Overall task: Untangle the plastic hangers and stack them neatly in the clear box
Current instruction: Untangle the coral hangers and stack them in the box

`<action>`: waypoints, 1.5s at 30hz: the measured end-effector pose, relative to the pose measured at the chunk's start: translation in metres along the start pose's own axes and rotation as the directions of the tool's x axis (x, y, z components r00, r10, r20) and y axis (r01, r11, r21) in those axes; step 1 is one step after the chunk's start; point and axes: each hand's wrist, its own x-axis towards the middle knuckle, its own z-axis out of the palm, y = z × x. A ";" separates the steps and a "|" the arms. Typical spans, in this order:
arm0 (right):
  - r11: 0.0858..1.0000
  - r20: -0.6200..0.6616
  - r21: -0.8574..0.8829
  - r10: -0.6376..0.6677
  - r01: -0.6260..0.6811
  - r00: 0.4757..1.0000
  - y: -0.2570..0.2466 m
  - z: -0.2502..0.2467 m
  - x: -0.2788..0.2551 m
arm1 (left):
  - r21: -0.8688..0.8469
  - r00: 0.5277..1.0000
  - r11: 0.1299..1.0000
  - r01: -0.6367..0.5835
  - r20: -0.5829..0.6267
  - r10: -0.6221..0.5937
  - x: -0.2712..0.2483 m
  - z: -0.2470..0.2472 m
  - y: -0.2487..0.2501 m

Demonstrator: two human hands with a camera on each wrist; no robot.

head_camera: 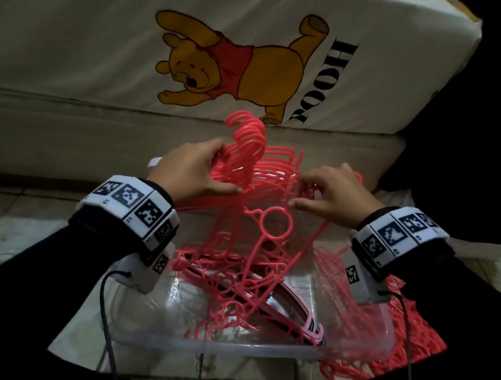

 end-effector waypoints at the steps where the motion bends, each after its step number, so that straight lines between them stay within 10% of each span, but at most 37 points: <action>1: 1.000 0.014 -0.024 -0.015 0.016 1.000 0.000 0.002 0.001 | 0.010 1.000 1.000 -0.011 -0.013 0.011 0.000 0.002 0.001; 17: 0.766 0.386 -0.414 -0.342 0.492 0.857 -0.049 0.065 -0.006 | 0.166 0.999 0.985 -0.046 0.023 0.042 -0.003 0.013 0.005; 32: 0.957 0.076 -0.232 -0.160 0.173 0.984 -0.014 -0.004 0.001 | 0.008 0.998 0.999 -0.051 0.033 0.051 -0.005 -0.010 0.007; 45: 0.941 0.073 -0.284 -0.171 0.185 0.983 -0.017 -0.003 0.000 | 0.376 0.983 0.909 -0.182 0.063 0.171 -0.012 0.000 0.018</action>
